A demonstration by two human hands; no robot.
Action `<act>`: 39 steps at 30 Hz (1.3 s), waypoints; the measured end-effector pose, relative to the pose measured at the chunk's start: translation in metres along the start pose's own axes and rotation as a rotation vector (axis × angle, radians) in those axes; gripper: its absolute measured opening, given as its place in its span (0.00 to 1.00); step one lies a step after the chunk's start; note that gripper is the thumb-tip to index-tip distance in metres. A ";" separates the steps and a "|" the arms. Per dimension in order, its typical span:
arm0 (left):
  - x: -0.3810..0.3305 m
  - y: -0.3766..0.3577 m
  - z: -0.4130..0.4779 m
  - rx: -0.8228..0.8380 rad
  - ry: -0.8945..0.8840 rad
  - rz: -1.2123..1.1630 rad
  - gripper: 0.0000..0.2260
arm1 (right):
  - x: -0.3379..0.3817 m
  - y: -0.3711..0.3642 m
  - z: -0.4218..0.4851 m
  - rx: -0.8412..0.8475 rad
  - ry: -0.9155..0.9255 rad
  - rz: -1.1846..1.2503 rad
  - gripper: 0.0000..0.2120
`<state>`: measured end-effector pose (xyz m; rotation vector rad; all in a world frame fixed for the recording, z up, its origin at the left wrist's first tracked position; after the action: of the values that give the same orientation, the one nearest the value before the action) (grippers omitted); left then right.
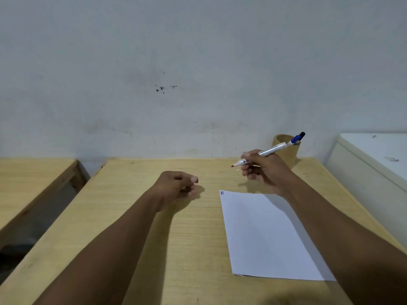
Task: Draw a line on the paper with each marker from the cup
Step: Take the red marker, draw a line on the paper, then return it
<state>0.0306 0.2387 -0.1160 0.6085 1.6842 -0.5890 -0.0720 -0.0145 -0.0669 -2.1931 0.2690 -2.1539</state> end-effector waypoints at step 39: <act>0.015 -0.031 0.011 0.029 -0.001 0.820 0.21 | -0.081 -0.016 0.002 -0.103 -0.028 -0.239 0.04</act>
<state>0.0149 0.2101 -0.1308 1.2243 1.2677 -0.0178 -0.0696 0.0145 -0.1438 -2.4223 0.1235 -2.2721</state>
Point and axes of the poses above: each hand's wrist, its own z-axis towards the middle knuckle, its own y-axis out of the back of the hand, x = y × z, the point moved 2 cm from there along z, towards the middle knuckle, and after that the axes turned 13 degrees about x, right-handed, at the moved point
